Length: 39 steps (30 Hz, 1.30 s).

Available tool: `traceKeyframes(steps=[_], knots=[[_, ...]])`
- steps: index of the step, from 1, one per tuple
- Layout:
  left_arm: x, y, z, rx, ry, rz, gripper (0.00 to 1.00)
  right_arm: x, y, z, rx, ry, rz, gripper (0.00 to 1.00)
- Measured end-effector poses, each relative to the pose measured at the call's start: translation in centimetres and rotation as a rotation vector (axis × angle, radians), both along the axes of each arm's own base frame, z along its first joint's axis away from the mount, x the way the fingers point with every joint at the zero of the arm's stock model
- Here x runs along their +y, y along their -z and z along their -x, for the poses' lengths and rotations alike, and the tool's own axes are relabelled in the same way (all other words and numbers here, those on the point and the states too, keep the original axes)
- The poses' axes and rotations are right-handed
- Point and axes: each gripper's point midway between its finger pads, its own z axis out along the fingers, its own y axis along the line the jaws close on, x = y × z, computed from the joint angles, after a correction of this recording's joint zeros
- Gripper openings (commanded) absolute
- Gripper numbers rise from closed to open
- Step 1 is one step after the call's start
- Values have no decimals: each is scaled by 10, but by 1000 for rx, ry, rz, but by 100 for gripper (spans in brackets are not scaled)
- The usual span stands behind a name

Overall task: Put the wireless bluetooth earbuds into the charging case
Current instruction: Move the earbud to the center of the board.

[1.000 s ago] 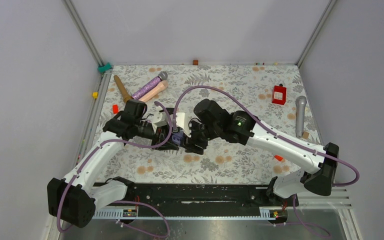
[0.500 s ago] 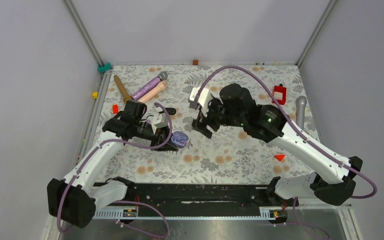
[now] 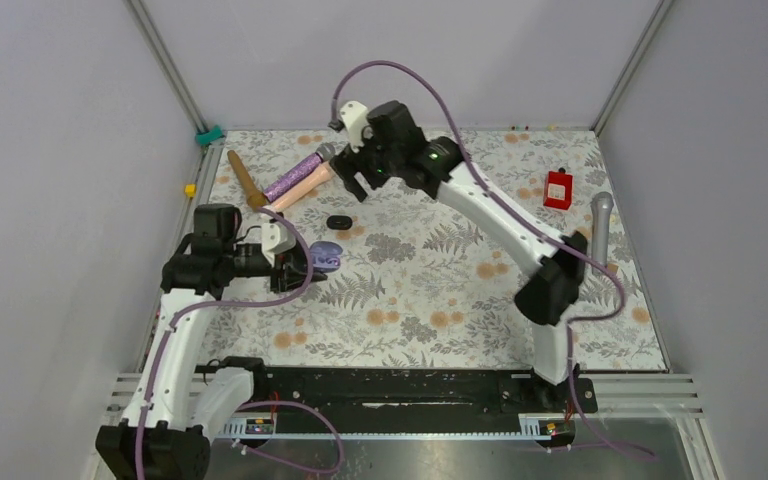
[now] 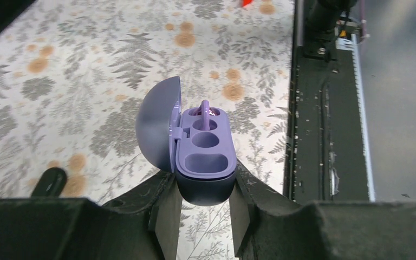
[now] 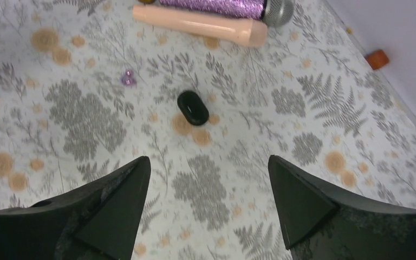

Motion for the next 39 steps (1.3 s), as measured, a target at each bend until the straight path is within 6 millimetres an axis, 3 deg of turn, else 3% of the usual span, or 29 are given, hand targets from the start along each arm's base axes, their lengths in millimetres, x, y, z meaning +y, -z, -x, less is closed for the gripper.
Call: traceKeyframes(steps=[4,7,8,12,16,20,25,31,39], knots=[[18,-11,-7,-57,-86,-7,0,53,28,-36,70,-8,-45,85],[31,-15,-13,-84,-146,-11,0,82,67,-50,131,-20,-67,86],[35,-15,-14,-87,-163,-10,0,88,90,-50,173,-27,-54,85],[42,-14,-15,-84,-186,-8,0,110,150,-46,273,-49,-34,85],[43,-15,-14,-74,-182,1,0,130,186,-35,360,-50,-52,85],[44,-15,-14,-60,-184,13,0,152,199,-28,410,-37,-116,84],[45,-17,-12,-56,-184,24,0,175,196,-21,455,-11,-207,83],[47,-18,-14,-49,-184,32,0,185,188,-16,534,42,-287,88],[49,-21,-16,-30,-185,50,0,189,190,-25,626,131,-378,85]])
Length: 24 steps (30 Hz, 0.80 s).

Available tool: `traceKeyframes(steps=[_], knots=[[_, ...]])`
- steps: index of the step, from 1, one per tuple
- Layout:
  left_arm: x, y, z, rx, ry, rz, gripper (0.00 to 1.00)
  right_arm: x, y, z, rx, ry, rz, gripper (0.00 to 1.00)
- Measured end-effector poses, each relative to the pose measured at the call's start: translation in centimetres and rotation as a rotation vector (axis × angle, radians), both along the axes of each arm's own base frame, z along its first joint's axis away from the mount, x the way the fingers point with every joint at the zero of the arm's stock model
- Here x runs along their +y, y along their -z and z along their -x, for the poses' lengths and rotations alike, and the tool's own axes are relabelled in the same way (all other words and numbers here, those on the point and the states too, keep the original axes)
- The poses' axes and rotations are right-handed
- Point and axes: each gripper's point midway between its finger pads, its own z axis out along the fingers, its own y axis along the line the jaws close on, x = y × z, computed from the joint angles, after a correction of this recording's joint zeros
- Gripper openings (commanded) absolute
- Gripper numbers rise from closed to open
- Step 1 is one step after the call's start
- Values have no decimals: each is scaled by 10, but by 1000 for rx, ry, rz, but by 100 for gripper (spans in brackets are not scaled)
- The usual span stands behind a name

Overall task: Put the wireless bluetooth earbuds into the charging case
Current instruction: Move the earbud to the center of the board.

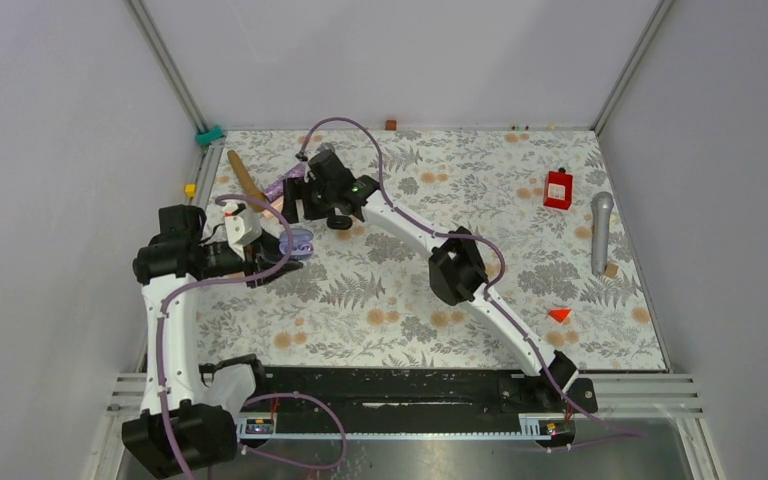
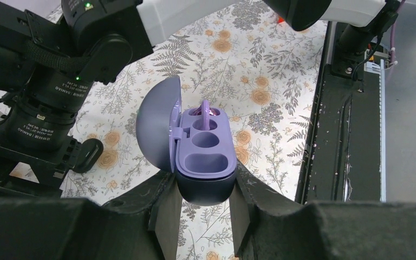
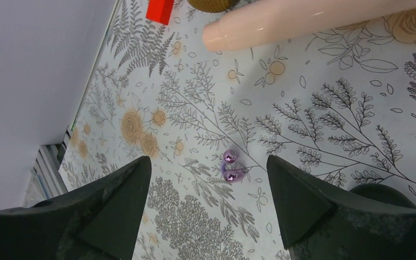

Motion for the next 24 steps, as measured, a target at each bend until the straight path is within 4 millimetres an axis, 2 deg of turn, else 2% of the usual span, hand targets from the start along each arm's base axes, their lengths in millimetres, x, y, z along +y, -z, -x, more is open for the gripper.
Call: traceKeyframes(steps=[5,9,14,24], knots=[[0,-1,-1,15,12,15,0,1,26,-7,84,61,-13,83],[0,0,0,18,24,13,0,1,49,-4,158,94,-7,80],[2,-1,2,14,25,12,0,8,49,0,231,113,-55,72],[3,1,4,21,25,18,0,17,51,18,306,72,-77,72]])
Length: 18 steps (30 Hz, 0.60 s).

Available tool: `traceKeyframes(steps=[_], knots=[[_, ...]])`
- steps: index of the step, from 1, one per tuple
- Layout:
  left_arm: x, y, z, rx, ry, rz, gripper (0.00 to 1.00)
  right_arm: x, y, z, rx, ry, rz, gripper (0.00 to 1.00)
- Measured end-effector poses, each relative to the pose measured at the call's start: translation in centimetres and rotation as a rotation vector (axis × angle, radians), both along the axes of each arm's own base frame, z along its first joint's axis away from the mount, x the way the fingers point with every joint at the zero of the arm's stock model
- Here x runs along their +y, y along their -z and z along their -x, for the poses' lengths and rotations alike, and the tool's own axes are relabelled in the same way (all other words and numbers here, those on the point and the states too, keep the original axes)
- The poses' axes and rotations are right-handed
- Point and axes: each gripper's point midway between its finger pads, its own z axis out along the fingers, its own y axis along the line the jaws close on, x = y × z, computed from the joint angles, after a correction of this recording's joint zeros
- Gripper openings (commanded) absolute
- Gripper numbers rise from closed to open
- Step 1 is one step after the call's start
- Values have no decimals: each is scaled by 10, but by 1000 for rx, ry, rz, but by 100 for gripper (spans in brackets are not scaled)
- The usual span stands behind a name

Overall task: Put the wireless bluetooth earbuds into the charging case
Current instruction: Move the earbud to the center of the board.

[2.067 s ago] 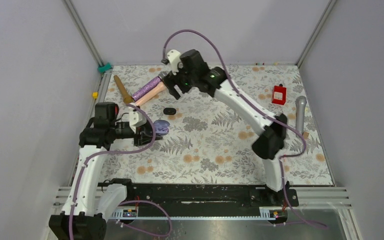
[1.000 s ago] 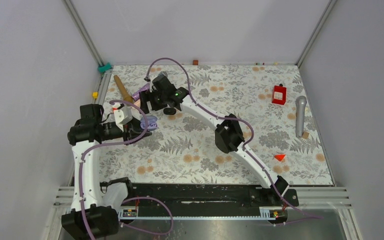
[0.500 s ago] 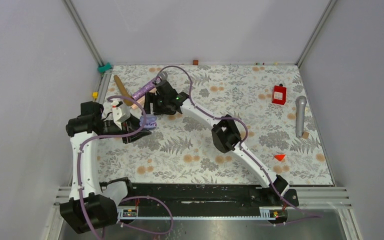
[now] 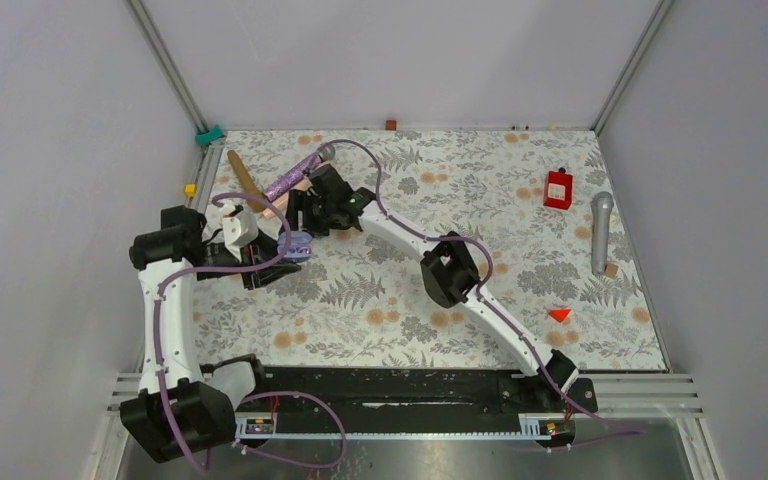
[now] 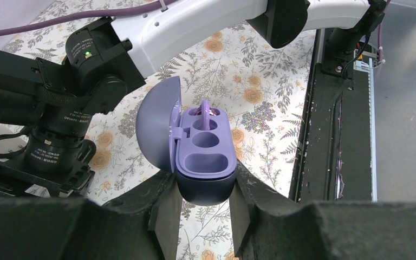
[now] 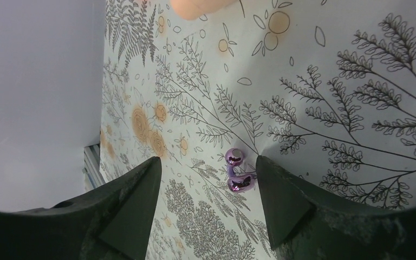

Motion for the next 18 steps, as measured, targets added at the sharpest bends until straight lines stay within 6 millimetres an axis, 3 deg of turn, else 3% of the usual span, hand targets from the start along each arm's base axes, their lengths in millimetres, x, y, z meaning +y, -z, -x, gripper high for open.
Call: traceKeyframes(steps=[14,18], knots=[[2,-2,-1,-12,-13,7,0,-4,6,9,-42,-39,63,63],[2,-3,-1,-15,-14,10,0,-6,8,9,-53,-38,82,53]])
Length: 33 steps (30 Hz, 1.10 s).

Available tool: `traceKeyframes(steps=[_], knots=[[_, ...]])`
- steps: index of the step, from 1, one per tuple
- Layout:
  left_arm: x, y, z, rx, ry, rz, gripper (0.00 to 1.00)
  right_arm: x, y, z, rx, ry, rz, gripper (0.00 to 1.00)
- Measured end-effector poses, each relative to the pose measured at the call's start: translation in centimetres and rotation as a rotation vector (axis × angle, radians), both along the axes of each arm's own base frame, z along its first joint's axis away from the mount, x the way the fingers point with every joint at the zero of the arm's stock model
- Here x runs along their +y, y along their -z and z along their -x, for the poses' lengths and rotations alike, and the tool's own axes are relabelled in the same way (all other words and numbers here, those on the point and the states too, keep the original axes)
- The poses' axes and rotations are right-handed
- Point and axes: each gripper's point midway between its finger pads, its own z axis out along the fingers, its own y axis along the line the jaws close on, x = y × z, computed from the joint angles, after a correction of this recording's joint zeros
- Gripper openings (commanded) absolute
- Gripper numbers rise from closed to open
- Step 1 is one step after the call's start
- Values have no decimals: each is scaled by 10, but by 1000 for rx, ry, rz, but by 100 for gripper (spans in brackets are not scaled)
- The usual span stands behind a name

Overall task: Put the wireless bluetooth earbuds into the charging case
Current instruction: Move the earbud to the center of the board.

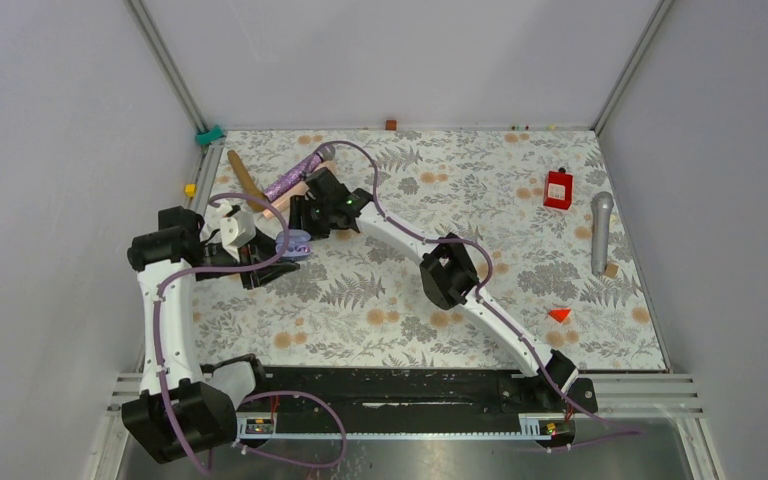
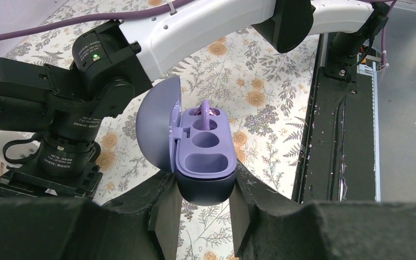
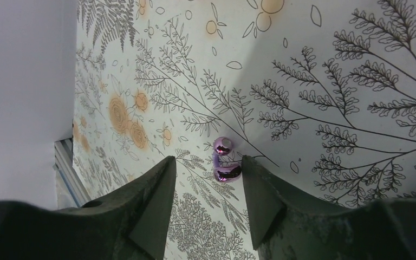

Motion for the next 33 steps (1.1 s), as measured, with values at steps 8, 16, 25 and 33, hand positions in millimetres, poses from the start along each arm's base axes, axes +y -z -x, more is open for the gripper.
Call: traceKeyframes(steps=[8,16,25,33], knots=[[0,0,2,-4,-1,1,0,-4,6,0,-21,25,49,42],[0,0,5,-6,1,2,0,-8,8,2,-50,41,99,30],[-1,-3,6,-31,8,8,0,-8,8,5,-84,49,135,17],[0,-3,3,-46,7,13,0,-8,8,6,-105,23,138,23]])
